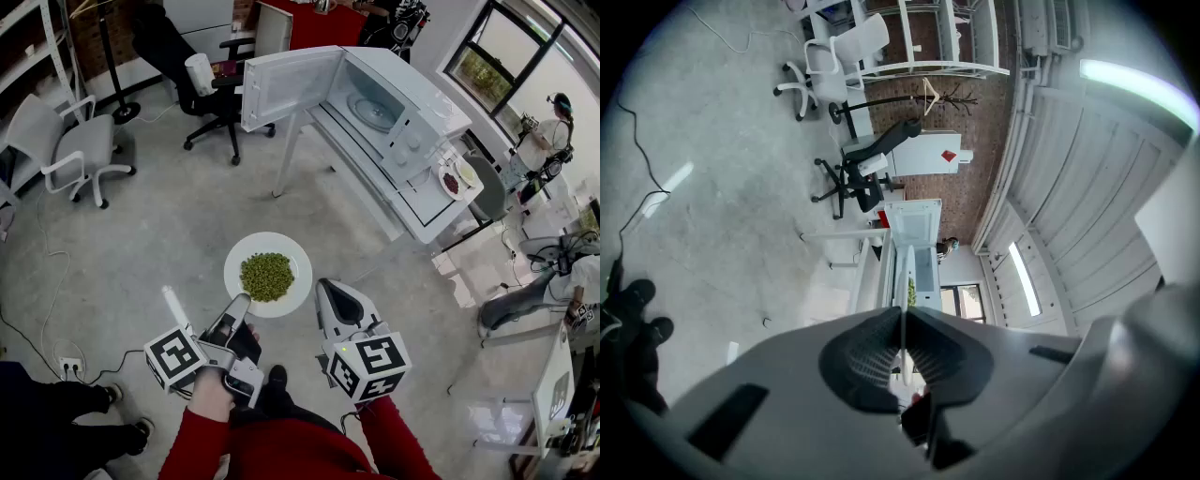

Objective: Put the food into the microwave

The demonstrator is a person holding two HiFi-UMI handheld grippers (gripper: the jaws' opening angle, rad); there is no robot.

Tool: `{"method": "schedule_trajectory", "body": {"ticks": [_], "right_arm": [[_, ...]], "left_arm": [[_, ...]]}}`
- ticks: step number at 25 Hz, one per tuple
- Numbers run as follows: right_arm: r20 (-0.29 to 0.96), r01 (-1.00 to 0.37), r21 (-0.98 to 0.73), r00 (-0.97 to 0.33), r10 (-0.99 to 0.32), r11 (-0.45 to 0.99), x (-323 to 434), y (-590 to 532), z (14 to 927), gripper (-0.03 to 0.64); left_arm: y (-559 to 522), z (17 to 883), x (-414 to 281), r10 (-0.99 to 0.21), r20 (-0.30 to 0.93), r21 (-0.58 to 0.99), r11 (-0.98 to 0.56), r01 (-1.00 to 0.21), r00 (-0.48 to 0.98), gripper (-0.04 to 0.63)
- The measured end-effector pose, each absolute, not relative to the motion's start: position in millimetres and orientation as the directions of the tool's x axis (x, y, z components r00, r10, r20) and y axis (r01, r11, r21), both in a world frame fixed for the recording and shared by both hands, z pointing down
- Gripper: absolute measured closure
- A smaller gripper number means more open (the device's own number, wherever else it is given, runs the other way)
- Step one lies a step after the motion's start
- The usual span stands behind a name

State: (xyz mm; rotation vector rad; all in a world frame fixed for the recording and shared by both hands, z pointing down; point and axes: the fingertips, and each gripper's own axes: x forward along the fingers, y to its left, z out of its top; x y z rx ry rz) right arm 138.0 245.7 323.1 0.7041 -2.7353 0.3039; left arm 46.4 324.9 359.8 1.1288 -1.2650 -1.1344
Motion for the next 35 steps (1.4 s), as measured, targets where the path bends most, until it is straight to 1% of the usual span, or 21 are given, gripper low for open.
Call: {"method": "schedule_trajectory", "body": {"ticks": [11, 17, 24, 29, 35], "right_arm": [[0.338, -0.501, -0.134, -0.834, -0.436, 0.855, 137, 246, 322, 0.603], [0.338, -0.515, -0.165, -0.831, -0.442, 0.841, 132, 247, 324, 0.603], [0.344, -0.547, -0.162, -0.811, -0.473, 0.821, 129, 247, 323, 0.603], [0.337, -0.571, -0.143, -0.796, -0.503, 0.808, 120, 244, 316, 0.601], [0.349, -0.605, -0.133, -0.77, -0.534, 0.785, 118, 226, 314, 0.601]], "left_arm": [[326, 357, 45, -0.995, 0.101, 0.995, 0.101, -0.006, -0.008, 0.572], [328, 358, 36, -0.995, 0.102, 0.995, 0.102, -0.006, -0.004, 0.572], [327, 357, 29, -0.995, 0.094, 0.995, 0.094, -0.016, 0.031, 0.572], [324, 357, 14, -0.99, 0.124, 0.99, 0.12, -0.07, 0.068, 0.572], [305, 353, 7, -0.991, 0.106, 0.994, 0.102, -0.049, 0.086, 0.572]]}}
